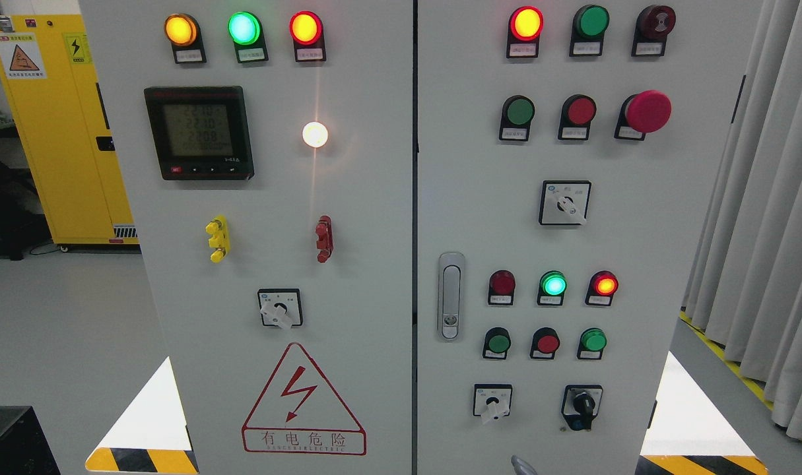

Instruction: Press green start button

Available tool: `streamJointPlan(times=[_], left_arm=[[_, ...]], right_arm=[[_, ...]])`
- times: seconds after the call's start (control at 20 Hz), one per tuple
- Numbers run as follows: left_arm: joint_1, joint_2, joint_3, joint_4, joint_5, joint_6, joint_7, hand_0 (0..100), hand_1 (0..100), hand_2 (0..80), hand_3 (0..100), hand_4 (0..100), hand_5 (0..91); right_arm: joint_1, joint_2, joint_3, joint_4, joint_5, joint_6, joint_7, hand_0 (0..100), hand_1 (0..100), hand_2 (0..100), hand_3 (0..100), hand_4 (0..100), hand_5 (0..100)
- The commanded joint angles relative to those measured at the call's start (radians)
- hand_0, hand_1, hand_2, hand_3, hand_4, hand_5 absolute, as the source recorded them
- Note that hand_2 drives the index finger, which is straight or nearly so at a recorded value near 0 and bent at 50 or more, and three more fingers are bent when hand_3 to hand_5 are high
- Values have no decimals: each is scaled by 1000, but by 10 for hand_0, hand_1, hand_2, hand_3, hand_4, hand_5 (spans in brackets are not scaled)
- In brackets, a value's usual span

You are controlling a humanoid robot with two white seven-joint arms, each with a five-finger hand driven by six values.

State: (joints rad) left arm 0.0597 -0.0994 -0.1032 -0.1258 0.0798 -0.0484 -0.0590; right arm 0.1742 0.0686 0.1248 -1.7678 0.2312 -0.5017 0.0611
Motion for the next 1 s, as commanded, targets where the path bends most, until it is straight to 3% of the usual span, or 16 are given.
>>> streamJointPlan(times=[0.0, 0.35, 0.5, 0.55, 0.6, 0.65, 0.7, 0.8, 0.95], left_arm=[[0, 0, 0, 0, 0, 1, -1, 120, 556, 0, 0, 0, 0], [0, 1, 0, 0, -2, 1, -1, 120, 556, 0, 0, 0, 0], [0, 0, 0, 0, 0, 1, -1, 120, 556, 0, 0, 0, 0], [0, 0, 0, 0, 0, 1, -1, 120, 556, 0, 0, 0, 0], [0, 0, 0, 0, -2, 1, -1, 120, 556, 0, 0, 0, 0], [0, 1, 0, 0, 0, 1, -1, 120, 556, 0, 0, 0, 0], [0, 0, 0, 0, 0, 1, -1, 120, 556, 0, 0, 0, 0], [0, 1, 0, 0, 0, 1, -1, 120, 556, 0, 0, 0, 0], [0, 0, 0, 0, 0, 1, -1, 120, 556, 0, 0, 0, 0]], right_arm=[[7, 13, -10, -2, 0, -1, -1, 595, 759, 0, 56, 141, 97], [1, 8, -7, 2, 8, -1, -3, 592, 757, 0, 56, 155, 98], [-22, 10, -13, 7, 182, 2, -23, 556, 766, 0, 109, 220, 150], [-38, 10, -19, 7, 260, 0, -61, 506, 780, 0, 194, 317, 252], [-53, 10, -22, 7, 343, 0, -107, 471, 799, 0, 347, 491, 456], [-68, 10, -24, 5, 429, 2, -147, 476, 800, 0, 360, 509, 469], [-87, 13, -25, 2, 506, 2, -174, 460, 832, 0, 674, 826, 873], [-108, 13, -45, -4, 614, 3, -193, 519, 862, 0, 836, 962, 992], [-162, 13, -65, -19, 721, 9, -193, 524, 867, 0, 904, 1000, 1000]])
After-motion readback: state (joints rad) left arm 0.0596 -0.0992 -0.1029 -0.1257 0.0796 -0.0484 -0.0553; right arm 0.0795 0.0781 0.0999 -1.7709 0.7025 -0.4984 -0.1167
